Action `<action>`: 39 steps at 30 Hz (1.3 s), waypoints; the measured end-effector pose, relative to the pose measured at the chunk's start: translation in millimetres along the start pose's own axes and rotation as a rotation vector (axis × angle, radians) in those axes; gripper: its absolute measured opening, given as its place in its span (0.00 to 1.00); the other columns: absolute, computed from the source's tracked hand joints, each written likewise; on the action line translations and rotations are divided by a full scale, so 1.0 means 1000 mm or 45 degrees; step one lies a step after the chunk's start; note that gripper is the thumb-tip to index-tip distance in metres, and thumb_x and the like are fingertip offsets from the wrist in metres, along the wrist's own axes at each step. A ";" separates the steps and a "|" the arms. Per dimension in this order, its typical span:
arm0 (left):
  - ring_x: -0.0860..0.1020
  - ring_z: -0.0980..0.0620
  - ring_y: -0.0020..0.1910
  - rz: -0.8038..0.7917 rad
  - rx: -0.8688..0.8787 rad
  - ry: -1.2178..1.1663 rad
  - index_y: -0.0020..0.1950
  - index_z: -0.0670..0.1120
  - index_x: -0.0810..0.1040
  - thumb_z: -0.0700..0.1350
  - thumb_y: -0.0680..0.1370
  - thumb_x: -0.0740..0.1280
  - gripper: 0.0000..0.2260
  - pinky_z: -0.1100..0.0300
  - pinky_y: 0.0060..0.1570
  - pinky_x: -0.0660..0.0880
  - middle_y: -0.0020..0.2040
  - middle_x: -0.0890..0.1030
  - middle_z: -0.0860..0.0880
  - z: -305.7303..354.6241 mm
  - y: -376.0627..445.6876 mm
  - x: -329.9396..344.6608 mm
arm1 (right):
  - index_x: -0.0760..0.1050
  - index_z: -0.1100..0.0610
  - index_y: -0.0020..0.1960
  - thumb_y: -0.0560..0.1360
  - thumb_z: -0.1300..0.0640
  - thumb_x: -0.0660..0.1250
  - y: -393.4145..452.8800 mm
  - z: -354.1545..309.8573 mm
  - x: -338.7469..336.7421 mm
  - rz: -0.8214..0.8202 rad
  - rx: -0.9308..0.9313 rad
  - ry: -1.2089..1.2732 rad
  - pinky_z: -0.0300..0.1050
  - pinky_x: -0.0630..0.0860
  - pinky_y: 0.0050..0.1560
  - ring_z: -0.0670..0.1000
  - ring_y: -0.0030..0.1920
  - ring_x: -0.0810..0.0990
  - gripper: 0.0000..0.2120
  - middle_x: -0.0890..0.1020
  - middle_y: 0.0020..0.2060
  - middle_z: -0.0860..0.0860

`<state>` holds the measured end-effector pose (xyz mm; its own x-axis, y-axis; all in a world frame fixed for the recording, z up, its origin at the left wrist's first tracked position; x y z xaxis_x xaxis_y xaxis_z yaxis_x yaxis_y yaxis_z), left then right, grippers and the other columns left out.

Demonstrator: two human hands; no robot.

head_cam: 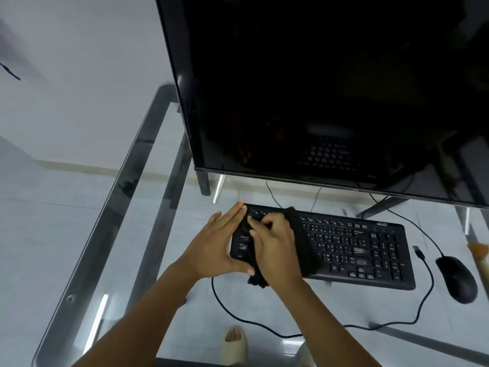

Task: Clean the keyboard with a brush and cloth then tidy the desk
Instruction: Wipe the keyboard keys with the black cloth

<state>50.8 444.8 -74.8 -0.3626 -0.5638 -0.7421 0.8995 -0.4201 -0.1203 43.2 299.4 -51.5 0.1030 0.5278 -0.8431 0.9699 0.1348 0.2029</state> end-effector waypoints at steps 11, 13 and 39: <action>0.49 0.68 0.74 0.020 0.004 -0.073 0.79 0.51 0.40 0.66 0.63 0.74 0.57 0.58 0.75 0.43 0.78 0.52 0.57 0.005 -0.002 -0.002 | 0.77 0.45 0.51 0.76 0.48 0.66 0.002 -0.019 0.015 -0.146 -0.052 -0.001 0.43 0.71 0.50 0.42 0.50 0.70 0.05 0.74 0.49 0.42; 0.42 0.76 0.69 0.001 -0.013 -0.086 0.78 0.53 0.39 0.66 0.62 0.75 0.59 0.69 0.71 0.37 0.78 0.51 0.59 0.006 -0.002 -0.004 | 0.77 0.48 0.59 0.75 0.58 0.68 -0.003 0.002 0.004 -0.069 -0.055 -0.012 0.47 0.75 0.51 0.51 0.52 0.73 0.13 0.74 0.53 0.50; 0.38 0.78 0.67 -0.048 0.014 -0.039 0.78 0.53 0.37 0.69 0.60 0.74 0.61 0.71 0.68 0.34 0.78 0.47 0.59 0.009 -0.002 -0.007 | 0.80 0.52 0.60 0.70 0.66 0.73 -0.052 0.036 -0.025 -0.110 0.011 0.026 0.48 0.79 0.43 0.55 0.47 0.75 0.20 0.74 0.50 0.53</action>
<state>49.5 443.1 -63.8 -0.4040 -0.5687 -0.7165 0.8822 -0.4493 -0.1408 -1.6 249.3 -58.2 0.0144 0.5313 -0.8470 0.9768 0.1736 0.1255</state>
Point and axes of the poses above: each hand's wrist, its own y-axis towards the middle knuckle, its own x-axis out of the palm, z = x × y, the point moved 4 cm from there along y, towards the middle knuckle
